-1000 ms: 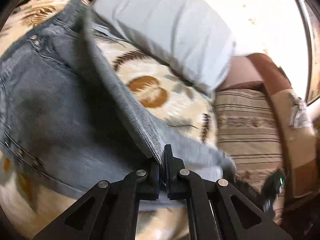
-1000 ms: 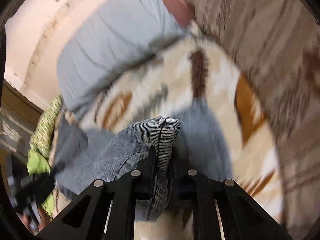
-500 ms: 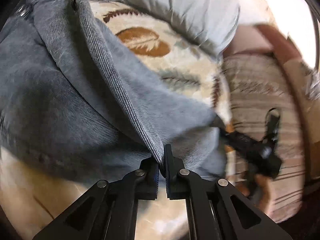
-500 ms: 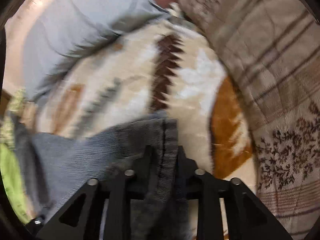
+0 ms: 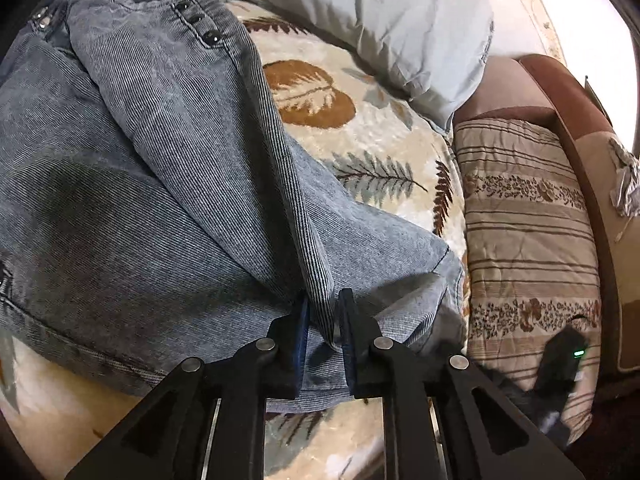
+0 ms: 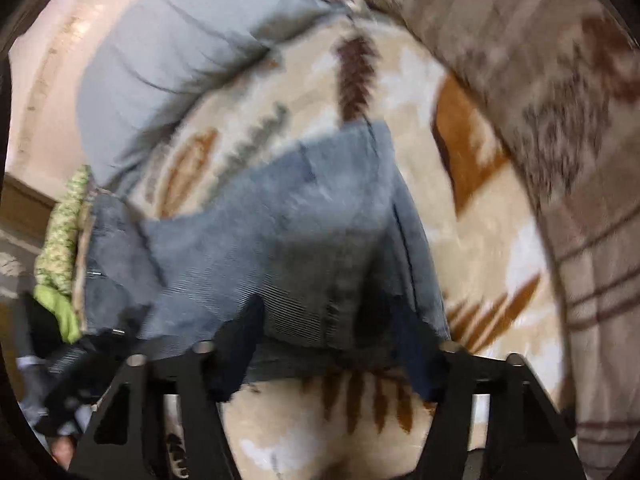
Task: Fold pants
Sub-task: 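Lift both hems and fold the legs over toward the waistband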
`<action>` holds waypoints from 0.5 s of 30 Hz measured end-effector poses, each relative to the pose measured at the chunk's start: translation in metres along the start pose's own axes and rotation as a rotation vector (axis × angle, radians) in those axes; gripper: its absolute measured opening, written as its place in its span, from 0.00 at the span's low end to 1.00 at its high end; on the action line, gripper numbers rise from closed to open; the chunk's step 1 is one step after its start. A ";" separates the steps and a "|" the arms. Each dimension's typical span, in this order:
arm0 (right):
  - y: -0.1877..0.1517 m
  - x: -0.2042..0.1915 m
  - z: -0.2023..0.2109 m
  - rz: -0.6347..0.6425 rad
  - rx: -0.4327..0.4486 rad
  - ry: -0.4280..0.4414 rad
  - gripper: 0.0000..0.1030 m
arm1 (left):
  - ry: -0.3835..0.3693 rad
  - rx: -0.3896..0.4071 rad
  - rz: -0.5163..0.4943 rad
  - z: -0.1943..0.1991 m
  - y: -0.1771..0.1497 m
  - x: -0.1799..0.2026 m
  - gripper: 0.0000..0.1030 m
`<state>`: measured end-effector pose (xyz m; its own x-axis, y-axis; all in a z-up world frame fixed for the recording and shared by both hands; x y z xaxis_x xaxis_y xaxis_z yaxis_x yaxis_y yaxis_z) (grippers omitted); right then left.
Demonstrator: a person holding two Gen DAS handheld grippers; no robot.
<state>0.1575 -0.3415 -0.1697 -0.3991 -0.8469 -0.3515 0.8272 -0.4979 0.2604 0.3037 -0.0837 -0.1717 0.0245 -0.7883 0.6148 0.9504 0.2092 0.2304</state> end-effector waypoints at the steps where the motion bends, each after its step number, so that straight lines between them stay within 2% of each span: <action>1: 0.001 0.001 -0.006 0.002 -0.013 0.000 0.21 | -0.002 -0.006 0.000 0.001 0.000 -0.002 0.07; 3: 0.001 -0.001 -0.001 0.014 0.005 -0.012 0.14 | -0.004 0.008 -0.010 0.007 0.000 -0.003 0.03; 7: 0.004 0.002 0.037 0.058 0.096 -0.085 0.05 | -0.028 0.055 -0.052 0.027 -0.017 0.006 0.02; 10: 0.012 0.017 0.037 0.036 0.076 -0.087 0.05 | 0.007 0.033 -0.085 0.018 -0.032 0.009 0.02; 13: 0.019 0.024 0.003 0.027 0.008 -0.132 0.07 | 0.051 -0.014 -0.073 -0.002 -0.036 0.001 0.02; 15: 0.017 0.016 0.002 0.030 0.011 -0.161 0.13 | 0.044 -0.065 -0.043 -0.004 -0.035 -0.008 0.10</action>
<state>0.1645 -0.3644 -0.1695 -0.4333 -0.8798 -0.1954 0.8356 -0.4735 0.2786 0.2712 -0.0876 -0.1880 -0.0047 -0.8206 0.5714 0.9689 0.1377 0.2058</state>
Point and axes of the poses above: each gripper's, at about its wrist camera, not at the fingertips, and z roughly against the way its jaws point, x to its right, y to its top, the point moved 1 cm from there along -z, roughly the way its jaws point, and after that the axes turned 1 degree about z, right-handed, at the moved point
